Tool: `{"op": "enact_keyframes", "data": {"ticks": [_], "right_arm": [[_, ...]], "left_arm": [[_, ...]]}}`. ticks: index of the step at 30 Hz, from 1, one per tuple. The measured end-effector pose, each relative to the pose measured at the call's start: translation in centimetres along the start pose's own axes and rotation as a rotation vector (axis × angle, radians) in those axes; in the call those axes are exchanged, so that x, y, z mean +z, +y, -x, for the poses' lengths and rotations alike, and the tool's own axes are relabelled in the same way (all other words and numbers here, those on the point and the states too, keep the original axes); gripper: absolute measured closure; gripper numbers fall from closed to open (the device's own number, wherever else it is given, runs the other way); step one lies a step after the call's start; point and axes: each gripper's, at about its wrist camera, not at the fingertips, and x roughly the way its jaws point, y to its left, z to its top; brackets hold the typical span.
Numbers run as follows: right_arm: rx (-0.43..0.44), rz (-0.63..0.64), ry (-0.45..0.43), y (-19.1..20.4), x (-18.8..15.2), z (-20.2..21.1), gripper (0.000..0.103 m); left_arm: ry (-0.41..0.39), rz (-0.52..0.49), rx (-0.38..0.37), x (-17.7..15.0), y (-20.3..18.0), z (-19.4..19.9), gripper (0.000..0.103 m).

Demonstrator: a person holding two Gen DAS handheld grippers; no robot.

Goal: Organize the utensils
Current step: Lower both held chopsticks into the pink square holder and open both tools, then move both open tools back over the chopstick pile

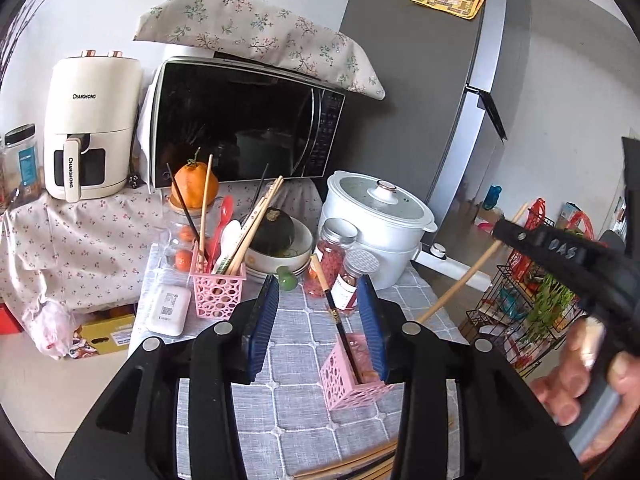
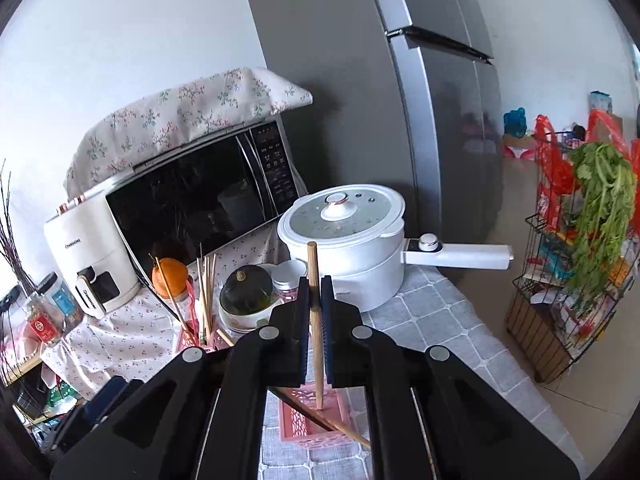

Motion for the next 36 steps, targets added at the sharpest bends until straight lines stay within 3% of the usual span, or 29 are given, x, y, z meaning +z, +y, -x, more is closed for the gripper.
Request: {"op": "enact_keyframes", "data": {"ticks": [3,6,7,14,24,28,32,36], "right_arm": [[0.009,0.010,0.011,0.3,-0.7,-1.3,0.096],[0.007,0.029,0.028,0.6,-0.9,-1.2,0.094],[0.001,0.038,0.021,0.6,-0.9,-0.8,0.089],[-0.047,0.100,-0.006,0.2,-1.3,2.6,0.086],[-0.102,0.177,-0.051,-0.7,-4.6,8.1,0.051],[-0.127,0.176,-0.055,-1.5,-6.1,9.6,0.038],[-0.154,0.165,-0.029,-2.6,-7.6,10.6,0.032],[-0.170,0.122,-0.023,-3.9,-8.6,11.6,0.019]], "left_arm": [[0.003,-0.004,0.015,-0.1,0.1,-0.1,0.064],[-0.006,-0.009,0.017,-0.1,0.0,0.2,0.057],[-0.010,-0.013,0.014,-0.1,-0.2,0.4,0.056],[-0.033,-0.039,0.008,0.0,-1.6,2.0,0.054],[-0.034,-0.062,0.020,-1.5,-3.4,4.6,0.034],[-0.017,-0.060,0.025,-2.5,-3.8,5.0,0.027],[0.007,-0.073,0.026,-3.7,-4.5,5.4,0.022],[0.016,-0.075,0.022,-4.7,-4.9,5.9,0.011]]}}
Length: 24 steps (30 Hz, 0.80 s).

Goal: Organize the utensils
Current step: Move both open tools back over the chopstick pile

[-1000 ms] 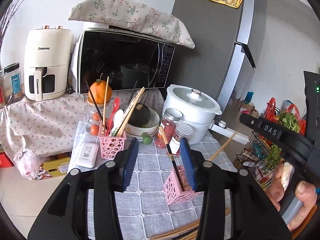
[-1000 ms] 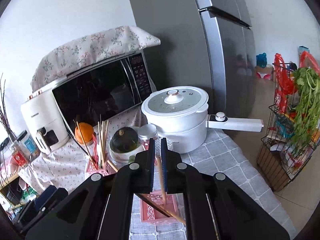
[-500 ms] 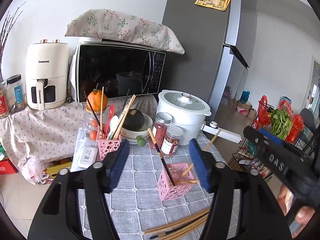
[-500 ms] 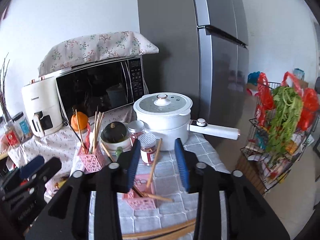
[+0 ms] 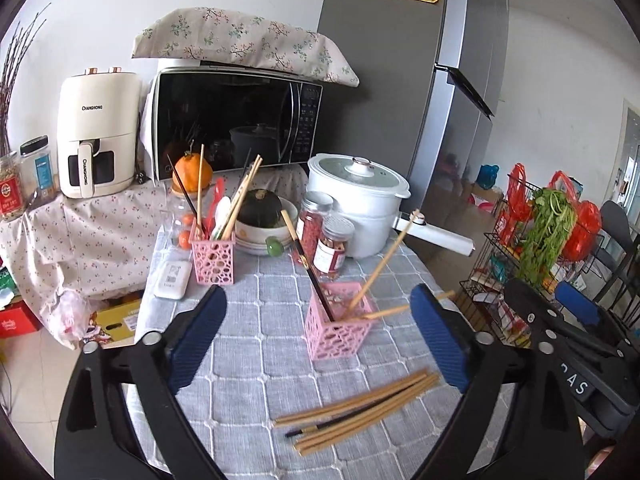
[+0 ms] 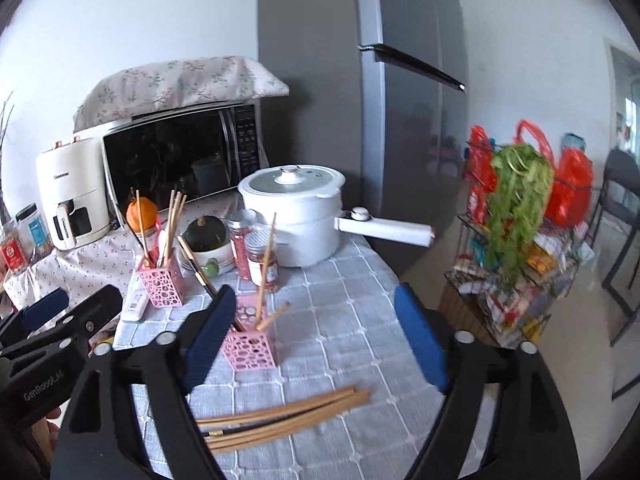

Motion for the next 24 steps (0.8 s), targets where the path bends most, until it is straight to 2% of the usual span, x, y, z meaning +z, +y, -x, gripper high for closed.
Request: {"op": "enact_keyframes", "data": {"ticks": [1,4,8,13,16,19,21,22,24], "right_arm": [[-0.003,-0.011,0.006,-0.4,-0.3,0.2,0.014],[-0.001,-0.044,0.025,-1.7,-1.3,0.5,0.007],[-0.011,-0.037,0.068,-3.0,-2.8,0.6,0.007],[-0.033,-0.019,0.132,-5.3,-5.6,0.7,0.007],[-0.050,-0.018,0.210,-7.3,-8.0,0.3,0.007],[-0.096,-0.071,0.279,-10.1,-10.9,0.0,0.007],[-0.135,-0.136,0.355,-11.8,-12.7,-0.7,0.007],[-0.154,-0.183,0.427,-12.7,-13.5,-1.5,0.007],[-0.142,-0.274,0.523,-14.3,-14.6,-2.6,0.007]], "left_arm": [[0.001,0.002,0.000,-0.2,0.0,0.1,0.007],[0.021,0.006,-0.012,-0.7,-0.1,0.2,0.007],[0.058,-0.008,-0.014,-1.8,-0.4,-0.3,0.007],[0.166,-0.061,-0.044,-3.6,-1.3,-2.2,0.007],[0.255,-0.092,-0.087,-4.9,-2.1,-4.0,0.007],[0.358,-0.138,-0.135,-6.5,-3.4,-6.5,0.007],[0.437,-0.176,-0.159,-8.0,-4.7,-8.8,0.007],[0.466,-0.196,-0.165,-8.7,-5.4,-9.7,0.007],[0.514,-0.235,-0.196,-10.0,-6.9,-11.8,0.007]]}}
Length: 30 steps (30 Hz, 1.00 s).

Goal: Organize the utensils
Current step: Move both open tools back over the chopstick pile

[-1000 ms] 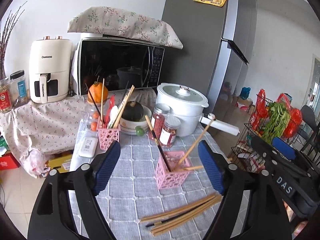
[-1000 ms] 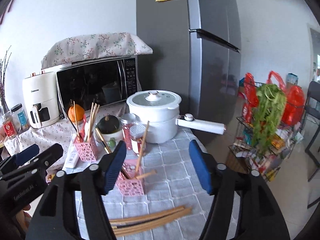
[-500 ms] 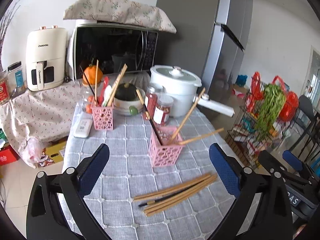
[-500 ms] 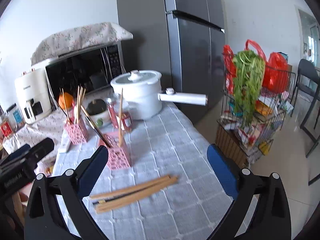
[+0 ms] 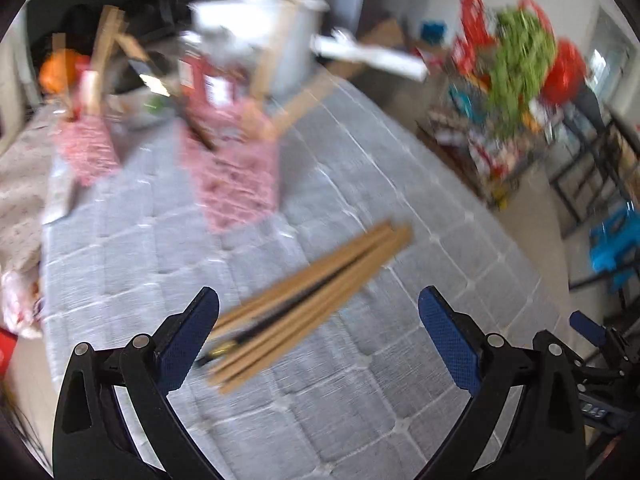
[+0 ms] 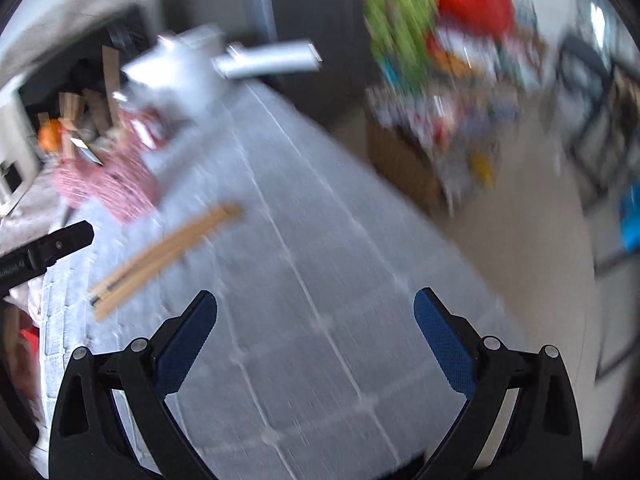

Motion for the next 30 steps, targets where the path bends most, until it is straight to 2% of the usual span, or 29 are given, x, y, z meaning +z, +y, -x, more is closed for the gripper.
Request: {"op": "enact_keyframes", "data": {"ticks": [2,5,6,8,12,14,17,22,27,30], "right_arm": [[-0.011,-0.055,0.039,-1.1,0.2,-0.8,0.007],[-0.045,-0.163,0.075,-3.3,0.4,-1.6,0.007],[-0.042,-0.202,0.093,-4.1,0.4,-1.8,0.007],[-0.032,-0.264,0.120,-5.3,0.3,-2.1,0.007],[0.017,-0.340,0.159,-6.7,0.3,-2.3,0.007],[0.038,-0.351,0.174,-6.7,0.2,-2.4,0.007],[0.076,-0.350,0.217,-6.6,0.1,-2.8,0.007],[0.111,-0.370,0.238,-6.7,0.0,-2.9,0.007],[0.105,-0.358,0.230,-6.5,0.1,-2.8,0.007],[0.100,-0.358,0.227,-6.4,0.2,-2.8,0.007]], "left_arm": [[0.025,-0.058,-0.026,0.2,-1.6,-2.0,0.010],[0.037,-0.214,-0.078,0.3,-4.8,-4.6,0.022],[0.034,-0.275,-0.104,0.2,-5.9,-5.5,0.025],[0.031,-0.336,-0.129,0.3,-7.1,-6.7,0.028],[0.062,-0.342,-0.214,1.6,-7.4,-8.7,0.032],[0.068,-0.358,-0.234,2.2,-7.6,-9.2,0.033],[0.103,-0.389,-0.273,2.7,-8.3,-9.9,0.039],[0.145,-0.451,-0.264,2.6,-9.2,-10.7,0.041],[0.184,-0.483,-0.208,2.2,-9.6,-11.7,0.041],[0.176,-0.483,-0.238,2.2,-9.5,-11.1,0.041]]}}
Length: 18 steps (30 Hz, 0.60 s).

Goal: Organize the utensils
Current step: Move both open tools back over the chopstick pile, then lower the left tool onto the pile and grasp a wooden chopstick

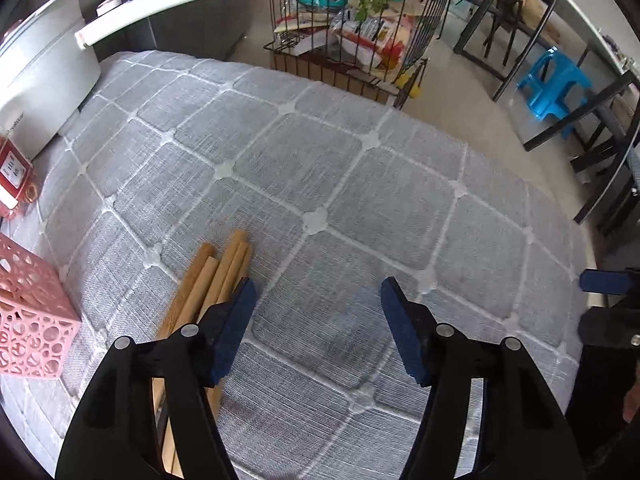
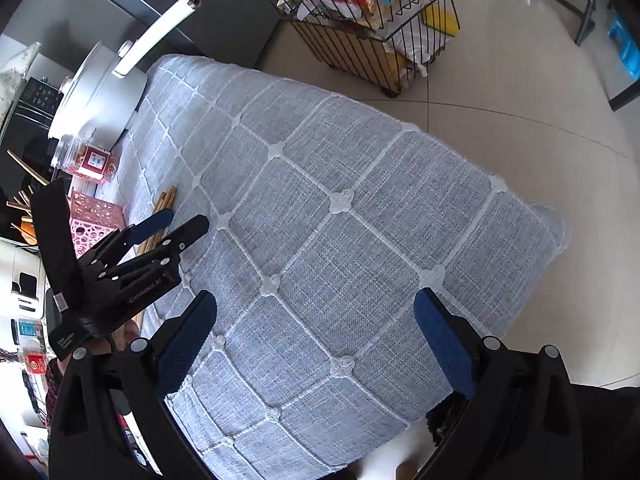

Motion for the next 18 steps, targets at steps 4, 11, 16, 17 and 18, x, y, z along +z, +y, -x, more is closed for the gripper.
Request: {"op": "enact_keyframes", "data": {"ticks": [4,11,16,17,18], "right_arm": [[-0.004,0.006,-0.001,0.1,-0.1,-0.1,0.007],[-0.012,0.012,0.005,0.1,-0.1,-0.3,0.007],[-0.023,0.026,0.018,0.5,-0.2,-0.7,0.007],[-0.030,0.033,0.010,0.6,-0.2,-0.7,0.007],[-0.039,0.037,0.000,0.7,-0.2,-0.6,0.007]], "left_arm": [[-0.042,-0.010,-0.007,0.4,-0.2,1.1,0.041],[-0.007,0.017,0.030,0.0,1.5,-0.8,0.041],[0.025,-0.005,0.064,-0.1,1.3,-0.3,0.051],[0.032,-0.002,0.068,-0.1,1.4,-0.3,0.053],[0.040,0.004,0.076,0.0,1.4,-0.3,0.057]]}}
